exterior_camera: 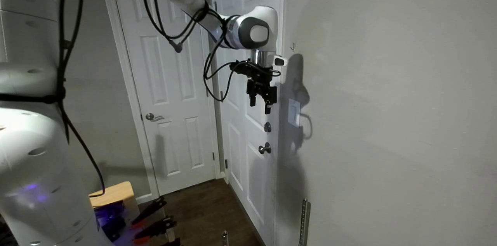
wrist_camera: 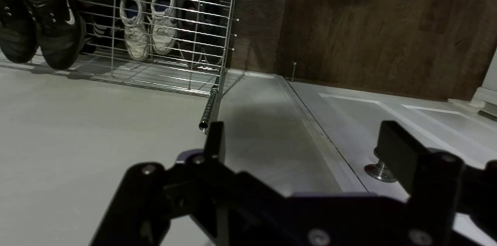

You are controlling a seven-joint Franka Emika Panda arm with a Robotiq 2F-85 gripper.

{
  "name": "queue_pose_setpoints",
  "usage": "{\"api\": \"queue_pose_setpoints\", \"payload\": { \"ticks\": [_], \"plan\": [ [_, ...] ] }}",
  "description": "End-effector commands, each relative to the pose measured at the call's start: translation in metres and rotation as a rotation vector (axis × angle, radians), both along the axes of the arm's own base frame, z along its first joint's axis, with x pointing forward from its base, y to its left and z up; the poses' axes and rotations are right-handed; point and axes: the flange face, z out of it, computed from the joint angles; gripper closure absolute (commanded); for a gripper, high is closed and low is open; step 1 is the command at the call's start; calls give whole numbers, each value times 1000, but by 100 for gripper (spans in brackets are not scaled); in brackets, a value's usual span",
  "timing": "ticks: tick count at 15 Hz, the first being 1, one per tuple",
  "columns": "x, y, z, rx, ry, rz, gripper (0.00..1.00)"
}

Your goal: Turn off the light

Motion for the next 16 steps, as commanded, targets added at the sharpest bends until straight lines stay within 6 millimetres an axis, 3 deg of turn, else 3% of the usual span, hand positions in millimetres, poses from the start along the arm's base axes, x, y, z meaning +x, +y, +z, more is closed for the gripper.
{"api": "queue_pose_setpoints", "payload": {
  "ticks": [1,6,7,8,12,16],
  "plan": [
    [0,0,0,0,1,1,0],
    [0,0,0,0,1,0,0],
    [0,0,0,0,1,0,25],
    [0,1,0,-6,-11,5,27],
    [11,19,-15,32,-19,69,54],
    [28,53,-41,25,-45,144,80]
  ]
}}
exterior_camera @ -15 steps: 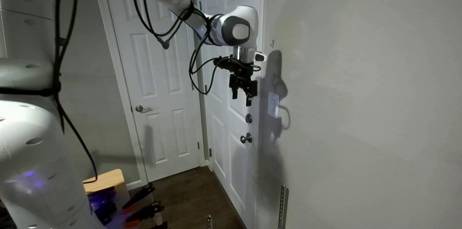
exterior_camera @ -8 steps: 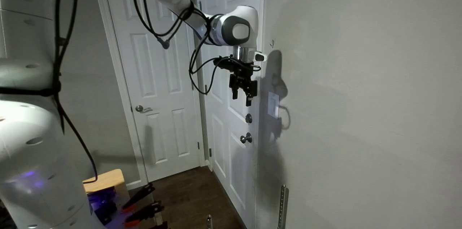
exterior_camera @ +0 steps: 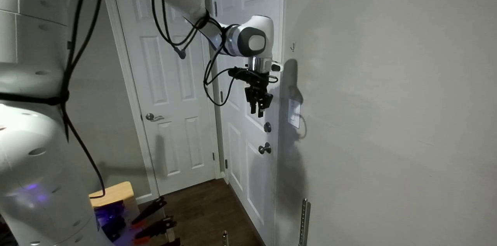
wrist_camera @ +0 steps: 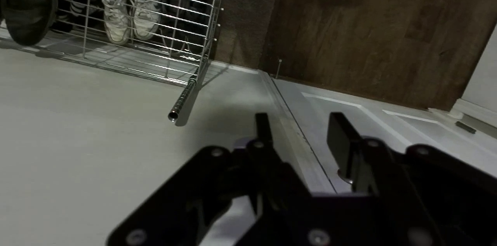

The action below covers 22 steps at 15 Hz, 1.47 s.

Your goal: Turn off the light

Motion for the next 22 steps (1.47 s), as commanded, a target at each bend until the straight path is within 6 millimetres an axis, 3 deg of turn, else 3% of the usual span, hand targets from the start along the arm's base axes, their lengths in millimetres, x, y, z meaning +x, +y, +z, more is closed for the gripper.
{"api": "queue_pose_setpoints", "payload": {
  "ticks": [1,3,11,22],
  "plan": [
    [20,27,-22,3,-35,66,87],
    [27,36,-32,-21,-58,62,99],
    [51,39,-55,-95,-168,33,99],
    [69,52,-78,-122,-337,-109,100]
  ]
}}
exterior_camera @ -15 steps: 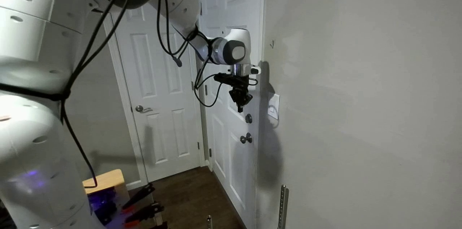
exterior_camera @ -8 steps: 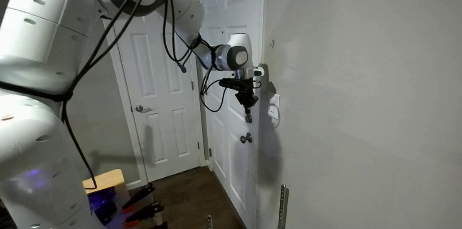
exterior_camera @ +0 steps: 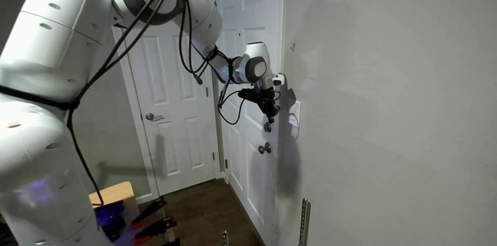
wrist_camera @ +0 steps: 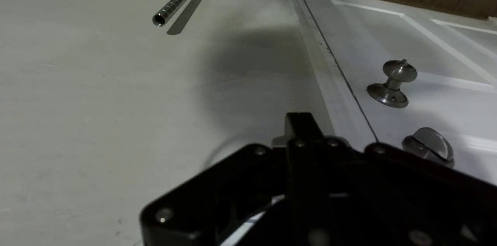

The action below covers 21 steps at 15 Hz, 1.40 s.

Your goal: Turn off the light

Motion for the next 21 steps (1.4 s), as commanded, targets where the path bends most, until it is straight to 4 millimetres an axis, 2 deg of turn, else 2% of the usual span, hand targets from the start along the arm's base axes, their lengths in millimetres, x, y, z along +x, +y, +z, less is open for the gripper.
{"api": "queue_pose_setpoints", "payload": {
  "ticks": [1,12,21],
  "plan": [
    [5,8,-4,-52,-84,-64,100],
    [10,15,-9,-179,-229,-202,100],
    [36,12,-3,-232,-323,-215,100]
  ]
}}
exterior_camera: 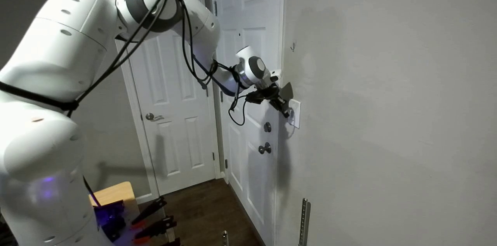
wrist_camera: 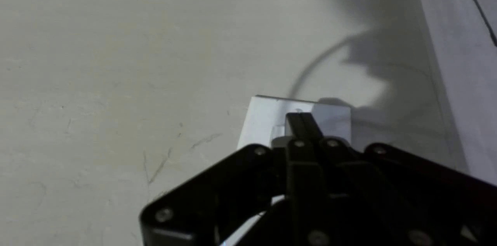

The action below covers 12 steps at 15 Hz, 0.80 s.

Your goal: Turn off the light

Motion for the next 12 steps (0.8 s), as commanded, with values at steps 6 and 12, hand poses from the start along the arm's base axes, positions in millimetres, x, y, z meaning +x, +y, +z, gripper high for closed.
{"api": "queue_pose_setpoints", "payload": {
  "ticks": [6,12],
  "plan": [
    [19,0,-13,-15,-56,-6,100],
    [24,-2,-15,-31,-69,-22,100]
  ]
}}
